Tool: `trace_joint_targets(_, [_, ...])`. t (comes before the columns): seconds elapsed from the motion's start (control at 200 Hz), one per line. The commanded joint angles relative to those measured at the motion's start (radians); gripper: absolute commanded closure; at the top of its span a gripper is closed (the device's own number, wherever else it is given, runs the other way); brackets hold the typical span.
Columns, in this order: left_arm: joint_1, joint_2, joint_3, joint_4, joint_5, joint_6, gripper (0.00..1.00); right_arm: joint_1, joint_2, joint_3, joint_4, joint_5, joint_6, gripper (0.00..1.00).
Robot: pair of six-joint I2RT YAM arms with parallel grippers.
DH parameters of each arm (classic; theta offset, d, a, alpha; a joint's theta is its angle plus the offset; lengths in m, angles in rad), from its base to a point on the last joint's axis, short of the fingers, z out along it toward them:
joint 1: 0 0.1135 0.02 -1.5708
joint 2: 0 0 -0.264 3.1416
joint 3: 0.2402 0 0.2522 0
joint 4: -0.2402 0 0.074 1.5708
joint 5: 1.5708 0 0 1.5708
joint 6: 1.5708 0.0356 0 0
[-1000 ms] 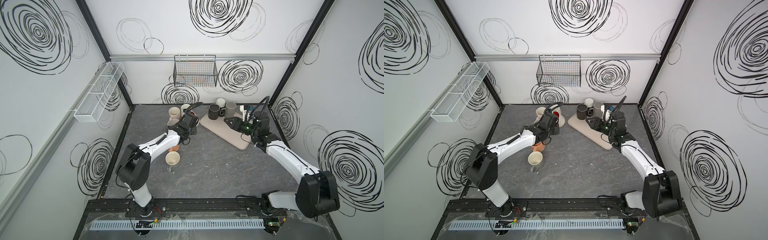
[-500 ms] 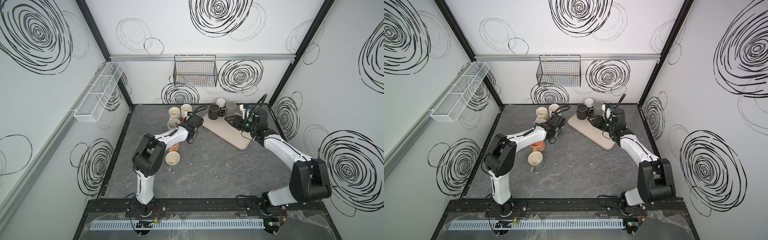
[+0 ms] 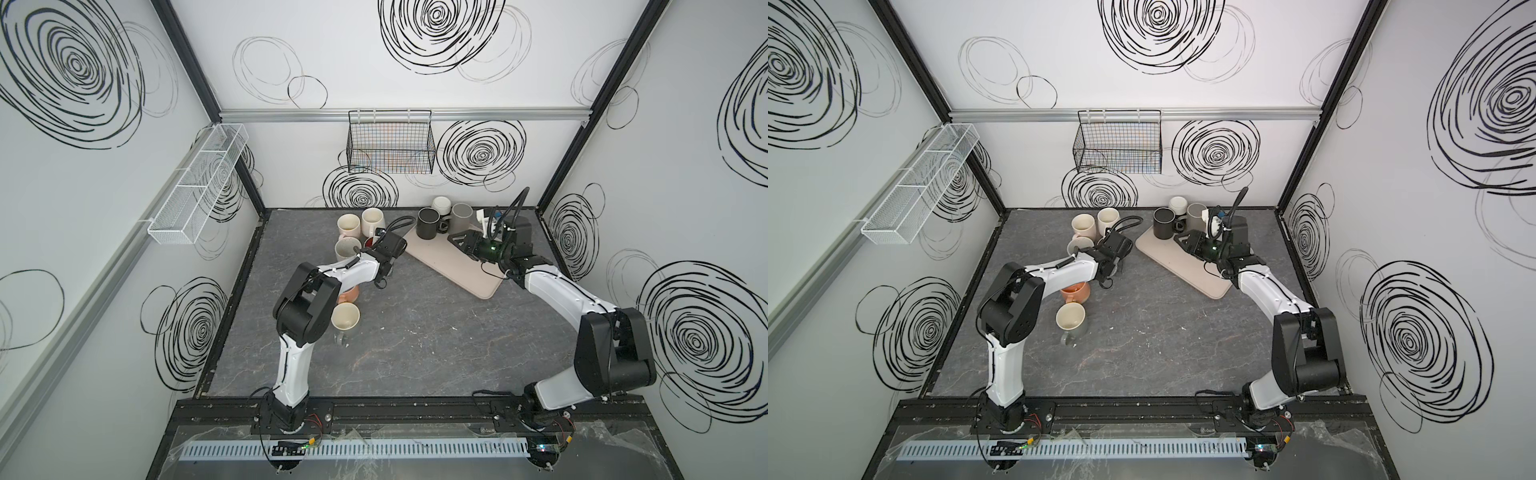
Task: Turn the mug right side up
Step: 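Lower the red-lined mug into the row and open the left gripper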
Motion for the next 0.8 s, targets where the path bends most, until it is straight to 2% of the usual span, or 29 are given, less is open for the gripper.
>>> trace_joint_targets(0.0, [0.009,0.012,0.038,0.064,-0.074,0.015,1.00,-0.002,0.006,0.029,-0.004,-0.008,-0.011,0.53])
trace_joint_targets(0.125, [0.009,0.021,0.035,0.056,-0.086,0.006,0.80,-0.002,0.010,0.030,-0.020,0.003,-0.027,0.53])
trace_joint_targets(0.21, [0.009,0.021,0.032,0.053,-0.079,-0.002,0.72,-0.003,0.014,0.033,-0.035,0.018,-0.043,0.53])
trace_joint_targets(0.49, [0.005,-0.007,0.038,0.045,-0.059,-0.005,0.63,-0.002,0.040,0.092,-0.123,0.065,-0.113,0.53])
trace_joint_targets(0.796, [-0.006,-0.127,0.054,0.019,-0.024,-0.001,0.59,-0.007,0.145,0.247,-0.234,0.193,-0.230,0.54])
